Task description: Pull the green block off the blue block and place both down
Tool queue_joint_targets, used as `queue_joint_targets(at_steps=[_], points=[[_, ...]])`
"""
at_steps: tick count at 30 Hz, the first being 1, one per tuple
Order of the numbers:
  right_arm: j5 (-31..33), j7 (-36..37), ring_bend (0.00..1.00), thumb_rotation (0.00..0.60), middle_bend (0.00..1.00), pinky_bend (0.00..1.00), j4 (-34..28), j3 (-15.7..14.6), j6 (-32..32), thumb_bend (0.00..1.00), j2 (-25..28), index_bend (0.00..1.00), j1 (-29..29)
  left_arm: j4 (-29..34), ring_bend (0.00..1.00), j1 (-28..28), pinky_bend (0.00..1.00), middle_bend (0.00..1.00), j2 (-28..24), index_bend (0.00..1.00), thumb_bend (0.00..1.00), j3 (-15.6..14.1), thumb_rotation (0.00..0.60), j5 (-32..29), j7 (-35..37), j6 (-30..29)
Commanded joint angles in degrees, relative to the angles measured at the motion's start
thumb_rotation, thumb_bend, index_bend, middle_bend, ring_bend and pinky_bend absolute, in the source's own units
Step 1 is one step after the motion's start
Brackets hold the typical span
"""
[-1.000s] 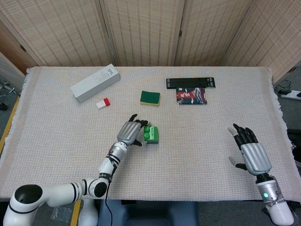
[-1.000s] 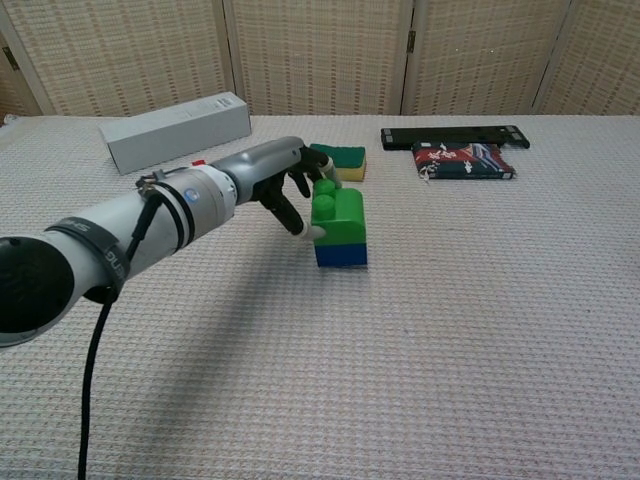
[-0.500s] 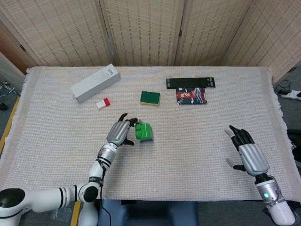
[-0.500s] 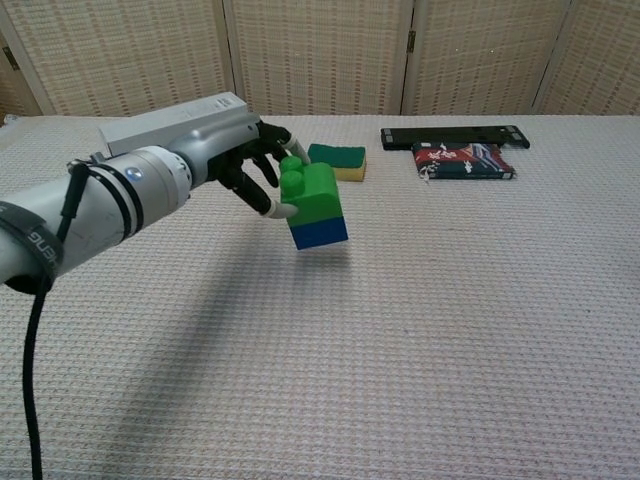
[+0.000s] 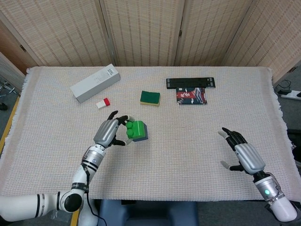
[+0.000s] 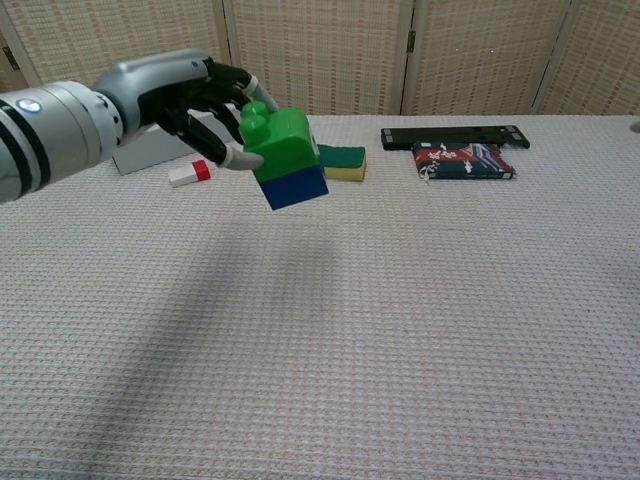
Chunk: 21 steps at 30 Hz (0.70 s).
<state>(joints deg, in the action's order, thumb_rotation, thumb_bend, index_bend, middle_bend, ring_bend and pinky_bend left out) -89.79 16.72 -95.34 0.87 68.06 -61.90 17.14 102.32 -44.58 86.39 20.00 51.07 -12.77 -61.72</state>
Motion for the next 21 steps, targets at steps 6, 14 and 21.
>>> queue_joint_targets(at_steps=[6,14,21], points=[[-6.24,22.55,0.0,0.6,0.0,0.0,5.78,-1.63,-3.46,0.32,-2.71,0.0,5.19,6.74,0.38,3.99,0.0,0.75,-8.58,0.62,0.42,1.02,0.6,1.62,4.25,-1.16],[-7.16,33.59,0.0,0.6,0.0,0.0,11.61,-0.72,-5.9,0.32,-7.28,0.0,10.62,8.57,0.38,5.3,0.0,0.75,-9.96,0.62,0.42,-0.68,0.6,3.46,6.63,-0.98],[-4.42,45.07,0.01,0.6,0.0,0.0,15.61,0.15,-10.68,0.32,-11.38,0.0,15.02,8.83,0.38,5.65,0.0,0.75,-10.14,0.62,0.42,-1.27,0.6,4.2,8.35,-0.71]])
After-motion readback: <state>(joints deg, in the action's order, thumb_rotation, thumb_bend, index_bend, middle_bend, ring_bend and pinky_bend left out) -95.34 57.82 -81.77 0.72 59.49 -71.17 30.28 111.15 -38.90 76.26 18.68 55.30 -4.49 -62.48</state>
